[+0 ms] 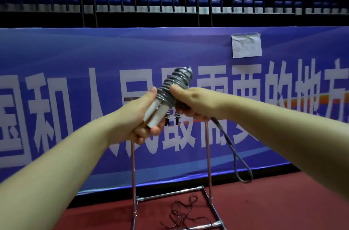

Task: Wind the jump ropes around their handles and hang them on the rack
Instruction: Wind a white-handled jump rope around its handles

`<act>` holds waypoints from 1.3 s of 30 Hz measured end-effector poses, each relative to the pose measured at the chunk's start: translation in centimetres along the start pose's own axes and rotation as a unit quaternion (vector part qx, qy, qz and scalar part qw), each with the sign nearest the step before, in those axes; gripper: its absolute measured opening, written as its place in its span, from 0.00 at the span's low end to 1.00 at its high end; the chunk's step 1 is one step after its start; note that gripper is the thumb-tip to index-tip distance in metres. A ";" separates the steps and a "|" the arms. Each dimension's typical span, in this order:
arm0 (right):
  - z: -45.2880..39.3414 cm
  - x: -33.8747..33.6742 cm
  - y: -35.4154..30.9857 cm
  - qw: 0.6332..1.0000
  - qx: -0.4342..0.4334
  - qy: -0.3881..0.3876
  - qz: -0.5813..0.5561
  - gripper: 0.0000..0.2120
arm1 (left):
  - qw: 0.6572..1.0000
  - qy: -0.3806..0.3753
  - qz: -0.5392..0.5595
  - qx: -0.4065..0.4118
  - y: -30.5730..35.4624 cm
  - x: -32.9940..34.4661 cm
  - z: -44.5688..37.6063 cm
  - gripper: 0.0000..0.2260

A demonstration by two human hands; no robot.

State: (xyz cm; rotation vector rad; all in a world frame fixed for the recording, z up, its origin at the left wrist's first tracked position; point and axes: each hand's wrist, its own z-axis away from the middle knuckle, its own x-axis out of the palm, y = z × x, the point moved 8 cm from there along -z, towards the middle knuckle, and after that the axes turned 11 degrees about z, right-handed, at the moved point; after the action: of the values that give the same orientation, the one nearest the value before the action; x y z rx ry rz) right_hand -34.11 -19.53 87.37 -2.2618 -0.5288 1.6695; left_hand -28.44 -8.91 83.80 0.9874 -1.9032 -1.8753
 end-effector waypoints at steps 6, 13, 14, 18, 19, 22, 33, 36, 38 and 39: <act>-1.0 3.1 1.4 0.996 0.037 0.009 -0.082 0.28 | 0.991 0.091 -0.093 -0.010 -1.2 -1.3 -0.2 0.34; -1.2 6.3 3.4 0.974 0.105 -0.031 -0.198 0.31 | 0.885 0.182 -0.427 0.033 -0.6 -1.9 -0.1 0.22; -1.1 6.5 3.6 0.968 0.113 -0.042 -0.222 0.31 | 0.852 0.182 -0.488 0.046 -0.5 -1.5 -0.2 0.23; -1.1 7.4 3.7 0.935 0.136 -0.042 -0.324 0.30 | 0.783 0.219 -0.577 0.080 -0.1 -1.2 0.0 0.28; -1.1 7.4 3.6 0.929 0.136 -0.025 -0.343 0.29 | 0.787 0.224 -0.569 0.086 0.1 -1.1 -0.1 0.27; -1.1 7.0 3.9 0.922 0.115 0.038 -0.369 0.26 | 0.916 0.164 -0.360 0.066 -1.2 -1.0 -0.4 0.22; -0.1 6.3 0.6 0.918 -0.084 0.088 -0.378 0.14 | 0.965 -0.166 0.204 -0.012 -4.6 4.9 2.5 0.23; 0.3 6.5 0.9 0.958 -0.055 0.059 -0.274 0.17 | 0.976 -0.101 0.194 -0.018 -5.3 3.9 2.3 0.19; 0.3 6.7 1.5 0.970 -0.030 0.052 -0.236 0.21 | 0.983 -0.068 0.171 -0.020 -5.3 3.3 2.2 0.16; 0.2 6.9 1.6 0.973 -0.020 0.053 -0.226 0.22 | 0.985 -0.057 0.160 -0.019 -5.2 3.3 2.1 0.16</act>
State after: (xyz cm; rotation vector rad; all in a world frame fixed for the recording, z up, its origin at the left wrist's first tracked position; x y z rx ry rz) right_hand -32.28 -17.92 80.75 -2.0401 -0.9716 1.3144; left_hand -30.78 -8.98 77.77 0.5326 -1.9450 -1.8030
